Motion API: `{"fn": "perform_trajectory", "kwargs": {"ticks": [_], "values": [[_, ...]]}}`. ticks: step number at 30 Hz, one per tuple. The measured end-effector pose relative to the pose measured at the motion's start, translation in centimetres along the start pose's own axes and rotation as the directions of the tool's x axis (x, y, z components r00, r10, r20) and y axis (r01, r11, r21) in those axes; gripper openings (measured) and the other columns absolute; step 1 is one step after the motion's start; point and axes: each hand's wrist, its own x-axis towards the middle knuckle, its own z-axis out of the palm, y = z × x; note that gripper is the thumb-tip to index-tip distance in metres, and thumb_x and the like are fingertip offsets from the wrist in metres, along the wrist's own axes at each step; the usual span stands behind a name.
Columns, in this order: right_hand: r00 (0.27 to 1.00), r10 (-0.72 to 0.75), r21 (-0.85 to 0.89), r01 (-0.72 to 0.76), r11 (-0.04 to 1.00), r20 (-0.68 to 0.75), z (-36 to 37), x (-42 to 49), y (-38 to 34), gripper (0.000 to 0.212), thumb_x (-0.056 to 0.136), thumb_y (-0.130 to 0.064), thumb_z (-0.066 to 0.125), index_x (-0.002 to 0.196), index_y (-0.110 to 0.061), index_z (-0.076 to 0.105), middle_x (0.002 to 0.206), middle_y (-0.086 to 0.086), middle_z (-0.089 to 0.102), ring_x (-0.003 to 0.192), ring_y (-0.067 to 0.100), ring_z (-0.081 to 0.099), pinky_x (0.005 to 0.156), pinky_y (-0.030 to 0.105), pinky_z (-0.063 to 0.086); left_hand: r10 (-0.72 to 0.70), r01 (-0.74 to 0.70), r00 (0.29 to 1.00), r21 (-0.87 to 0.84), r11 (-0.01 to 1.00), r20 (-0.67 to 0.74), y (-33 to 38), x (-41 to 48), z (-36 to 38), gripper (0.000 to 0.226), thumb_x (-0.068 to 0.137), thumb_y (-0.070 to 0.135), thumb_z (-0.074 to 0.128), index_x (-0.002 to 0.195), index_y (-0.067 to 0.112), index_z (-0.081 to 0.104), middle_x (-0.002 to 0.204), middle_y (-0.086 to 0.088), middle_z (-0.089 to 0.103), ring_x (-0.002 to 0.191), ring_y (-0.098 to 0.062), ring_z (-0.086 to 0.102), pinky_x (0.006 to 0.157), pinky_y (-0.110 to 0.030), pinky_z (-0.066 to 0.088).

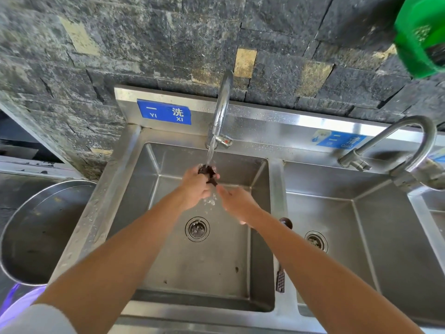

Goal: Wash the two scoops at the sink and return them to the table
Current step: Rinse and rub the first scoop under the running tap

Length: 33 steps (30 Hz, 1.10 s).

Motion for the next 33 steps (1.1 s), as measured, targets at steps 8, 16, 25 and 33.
{"fn": "perform_trajectory", "kwargs": {"ticks": [8, 16, 25, 33], "values": [[1.0, 0.018, 0.23, -0.022, 0.973, 0.021, 1.0, 0.8, -0.6, 0.058, 0.095, -0.06, 0.034, 0.101, -0.014, 0.069, 0.057, -0.004, 0.046, 0.041, 0.012, 0.044, 0.041, 0.018, 0.036, -0.158, 0.085, 0.976, -0.408, 0.909, -0.148, 0.2, -0.1, 1.7, 0.015, 0.099, 0.012, 0.047, 0.099, 0.009, 0.063, 0.07, -0.001, 0.066, 0.039, -0.006, 0.042, 0.037, -0.02, 0.031], [0.962, -0.203, -0.422, 0.109, 0.9, -0.184, 0.8, 0.5, 1.2, 0.064, 0.097, -0.062, 0.023, 0.098, -0.017, 0.068, 0.089, 0.009, 0.069, 0.083, 0.031, 0.067, 0.077, 0.041, 0.056, 0.274, -0.349, 0.931, 0.81, 0.471, 0.242, 0.4, 0.6, -2.1, 0.032, 0.083, -0.013, 0.056, 0.089, 0.018, 0.062, 0.095, 0.002, 0.066, 0.088, -0.02, 0.064, 0.068, -0.023, 0.046], [0.595, -0.492, -0.561, 0.083, 0.824, -0.635, -0.2, 0.0, -0.9, 0.029, 0.088, -0.026, 0.062, 0.115, -0.015, 0.065, 0.125, 0.013, 0.053, 0.12, 0.036, 0.042, 0.108, 0.054, 0.029, -0.194, 0.157, 0.981, -0.522, 0.838, -0.017, -0.1, 0.4, -0.6, 0.029, 0.098, -0.011, 0.032, 0.104, -0.007, 0.06, 0.114, -0.026, 0.055, 0.101, -0.033, 0.062, 0.07, -0.04, 0.062], [0.917, 0.198, 0.613, 0.062, 0.787, -0.347, 3.8, -0.5, -2.6, 0.02, 0.09, -0.037, 0.062, 0.099, -0.019, 0.065, 0.09, -0.006, 0.066, 0.09, 0.018, 0.067, 0.088, 0.045, 0.057, -0.205, 0.253, 0.967, -0.584, 0.771, 0.148, 0.2, -1.1, -0.7, 0.029, 0.1, -0.01, 0.032, 0.123, -0.015, 0.048, 0.114, -0.03, 0.059, 0.098, -0.034, 0.067, 0.077, -0.037, 0.06]]}}
